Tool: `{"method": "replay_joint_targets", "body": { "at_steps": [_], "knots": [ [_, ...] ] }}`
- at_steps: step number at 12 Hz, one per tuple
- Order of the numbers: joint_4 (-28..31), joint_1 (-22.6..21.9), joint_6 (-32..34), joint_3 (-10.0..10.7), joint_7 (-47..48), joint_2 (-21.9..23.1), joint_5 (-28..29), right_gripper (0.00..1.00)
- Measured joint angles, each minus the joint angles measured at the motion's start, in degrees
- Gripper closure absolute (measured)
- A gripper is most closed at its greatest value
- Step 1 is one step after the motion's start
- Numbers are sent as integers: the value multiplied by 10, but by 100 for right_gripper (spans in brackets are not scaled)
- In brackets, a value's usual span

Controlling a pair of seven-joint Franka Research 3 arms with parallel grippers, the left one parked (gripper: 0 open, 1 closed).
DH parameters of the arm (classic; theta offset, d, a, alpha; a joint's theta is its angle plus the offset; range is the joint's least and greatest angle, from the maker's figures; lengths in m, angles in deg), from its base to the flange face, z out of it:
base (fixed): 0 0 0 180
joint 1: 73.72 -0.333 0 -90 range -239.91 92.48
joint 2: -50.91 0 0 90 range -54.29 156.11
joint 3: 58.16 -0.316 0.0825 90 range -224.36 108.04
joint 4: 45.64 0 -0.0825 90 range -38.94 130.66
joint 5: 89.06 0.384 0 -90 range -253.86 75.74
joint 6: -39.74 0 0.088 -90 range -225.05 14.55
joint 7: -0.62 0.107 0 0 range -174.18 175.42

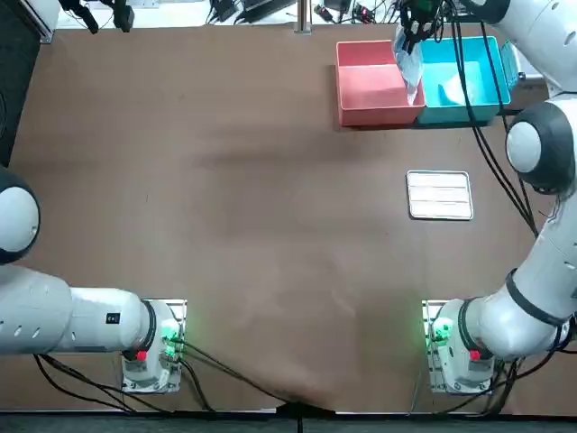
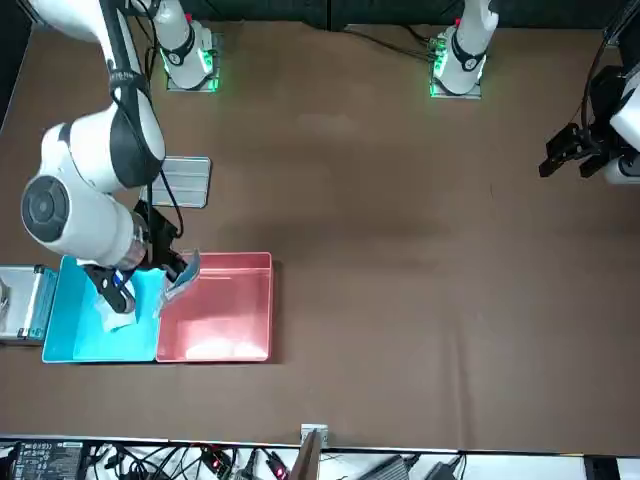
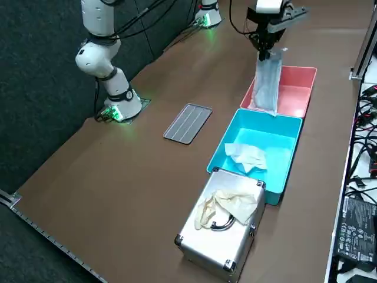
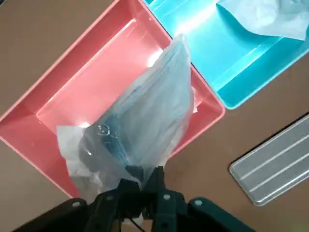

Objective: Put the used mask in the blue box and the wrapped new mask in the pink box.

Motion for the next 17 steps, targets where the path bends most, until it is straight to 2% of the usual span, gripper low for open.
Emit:
{"method": "replay_joint_targets", "body": {
  "at_steps": [3,9,17],
  "knots": [
    [-26,-9,1,0,9,-27,0,98],
    [-32,-52,3,-1,10,-71,-31,98],
    [-35,-87,-2,0,10,-94,-35,92]
  ]
}}
